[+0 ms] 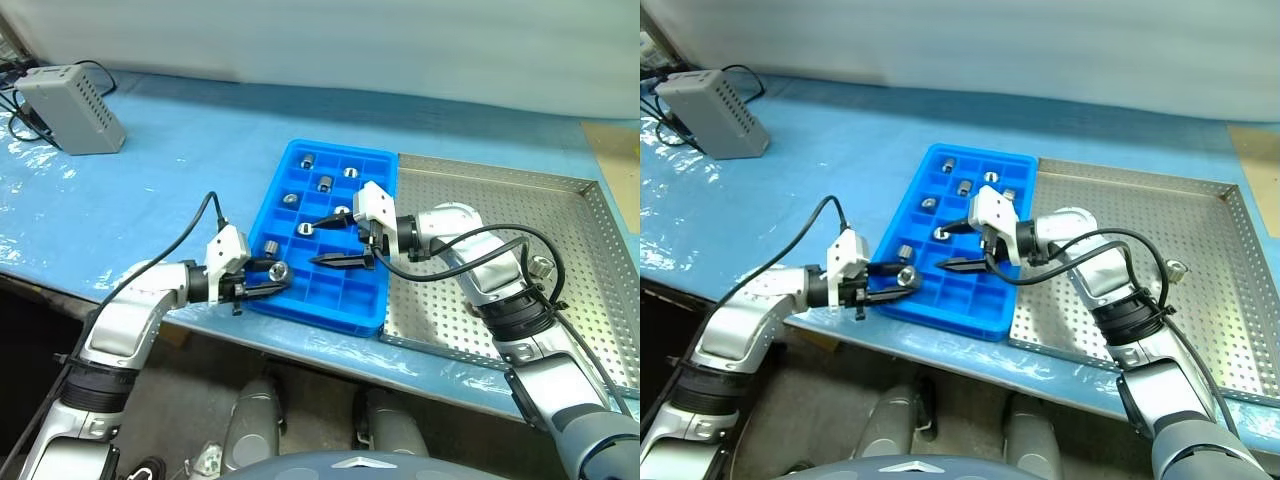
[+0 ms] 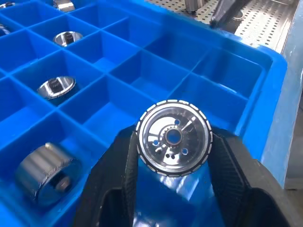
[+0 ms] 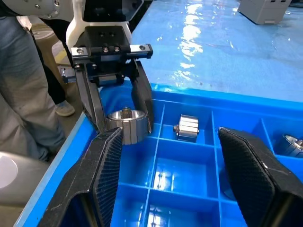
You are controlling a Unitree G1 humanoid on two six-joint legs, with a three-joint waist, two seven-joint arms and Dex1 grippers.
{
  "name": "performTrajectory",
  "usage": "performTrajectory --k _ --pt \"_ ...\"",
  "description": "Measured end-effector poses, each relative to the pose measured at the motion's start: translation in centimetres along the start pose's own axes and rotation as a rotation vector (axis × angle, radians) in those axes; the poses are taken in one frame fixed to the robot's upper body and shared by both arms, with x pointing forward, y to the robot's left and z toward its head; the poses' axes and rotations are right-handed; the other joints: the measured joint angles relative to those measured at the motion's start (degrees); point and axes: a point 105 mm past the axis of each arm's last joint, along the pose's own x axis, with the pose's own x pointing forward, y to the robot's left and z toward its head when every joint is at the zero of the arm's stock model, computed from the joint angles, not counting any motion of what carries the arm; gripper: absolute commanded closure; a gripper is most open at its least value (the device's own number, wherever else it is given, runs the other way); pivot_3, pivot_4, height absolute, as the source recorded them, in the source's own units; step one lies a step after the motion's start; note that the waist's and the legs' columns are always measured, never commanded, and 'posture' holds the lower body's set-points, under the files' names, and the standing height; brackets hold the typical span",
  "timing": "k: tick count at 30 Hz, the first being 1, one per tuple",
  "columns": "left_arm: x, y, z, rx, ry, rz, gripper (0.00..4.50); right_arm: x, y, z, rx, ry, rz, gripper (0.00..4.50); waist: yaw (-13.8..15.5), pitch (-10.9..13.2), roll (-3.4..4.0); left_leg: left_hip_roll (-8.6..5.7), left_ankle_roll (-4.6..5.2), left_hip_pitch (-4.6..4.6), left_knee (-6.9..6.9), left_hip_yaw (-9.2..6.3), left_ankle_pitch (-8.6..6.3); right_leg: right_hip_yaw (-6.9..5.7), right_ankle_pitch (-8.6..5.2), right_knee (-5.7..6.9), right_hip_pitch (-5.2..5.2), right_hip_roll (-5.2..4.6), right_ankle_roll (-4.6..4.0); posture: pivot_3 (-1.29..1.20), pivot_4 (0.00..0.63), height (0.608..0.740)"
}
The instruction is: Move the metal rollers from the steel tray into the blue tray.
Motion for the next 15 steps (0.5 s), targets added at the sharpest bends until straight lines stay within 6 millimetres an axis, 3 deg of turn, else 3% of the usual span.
performTrajectory --k 10,15 --pt "0.9 0.9 -0.4 0.01 0.04 -0.051 2.74 -0.7 -0.3 -0.4 0.013 0.02 -0.056 1.2 -0.4 -0.1 0.0 0.3 -0.04 0.08 -0.09 0.2 0.03 0.36 -0.06 0.0 -0.19 0.48 -0.12 -0.13 0.15 0.74" --pt "1.0 1.7 -0.6 0.003 0.051 -0.062 1.08 -1.4 -0.6 -0.6 0.024 0.021 -0.113 1.2 -1.4 -0.1 -0.01 0.29 -0.1 0.28 -0.1 0.24 0.07 0.45 -0.06 0.06 -0.06 0.51 -0.13 -0.14 0.15 0.74"
